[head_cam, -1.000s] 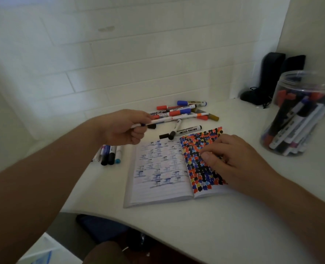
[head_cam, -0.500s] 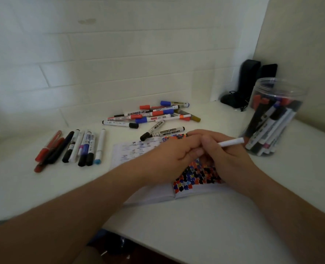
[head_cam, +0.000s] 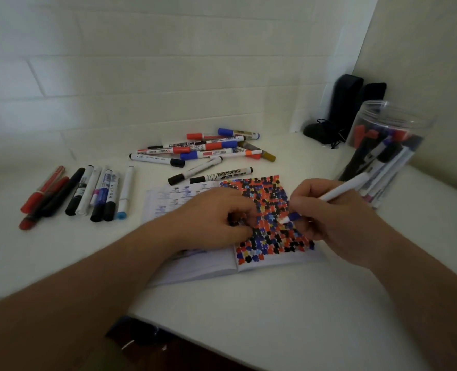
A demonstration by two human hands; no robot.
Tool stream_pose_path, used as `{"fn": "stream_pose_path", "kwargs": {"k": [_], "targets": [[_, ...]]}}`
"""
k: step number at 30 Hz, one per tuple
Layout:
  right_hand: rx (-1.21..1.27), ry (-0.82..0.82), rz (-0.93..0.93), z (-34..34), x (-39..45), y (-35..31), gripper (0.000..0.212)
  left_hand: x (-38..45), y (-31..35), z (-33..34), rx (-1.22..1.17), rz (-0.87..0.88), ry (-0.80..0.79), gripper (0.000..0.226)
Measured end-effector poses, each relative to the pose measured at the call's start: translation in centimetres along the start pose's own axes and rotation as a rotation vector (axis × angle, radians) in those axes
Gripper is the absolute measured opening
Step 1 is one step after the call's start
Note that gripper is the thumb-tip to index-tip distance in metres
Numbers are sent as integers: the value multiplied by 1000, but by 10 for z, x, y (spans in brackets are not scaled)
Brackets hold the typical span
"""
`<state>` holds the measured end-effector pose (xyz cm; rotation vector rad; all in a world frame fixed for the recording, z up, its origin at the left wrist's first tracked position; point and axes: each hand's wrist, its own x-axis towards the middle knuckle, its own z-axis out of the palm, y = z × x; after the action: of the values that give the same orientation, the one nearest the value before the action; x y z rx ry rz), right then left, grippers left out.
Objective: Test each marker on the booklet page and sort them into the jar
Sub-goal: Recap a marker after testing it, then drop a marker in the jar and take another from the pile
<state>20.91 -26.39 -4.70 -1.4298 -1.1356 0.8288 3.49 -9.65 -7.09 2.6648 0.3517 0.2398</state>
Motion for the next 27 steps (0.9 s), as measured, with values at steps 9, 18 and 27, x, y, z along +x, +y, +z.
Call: {"fn": "stream_pose_path", "kwargs": {"k": [9,18,27], "targets": [[-342,-29,-5,19,-3,10,26,2,-6,7,104,39,18,32],[-425,-59,-2,22,1,15,23,3,-7,9,84,35,40,30],[-479,-46,-35,20,4,19,27,3,-7,8,73,33,34,31]]}}
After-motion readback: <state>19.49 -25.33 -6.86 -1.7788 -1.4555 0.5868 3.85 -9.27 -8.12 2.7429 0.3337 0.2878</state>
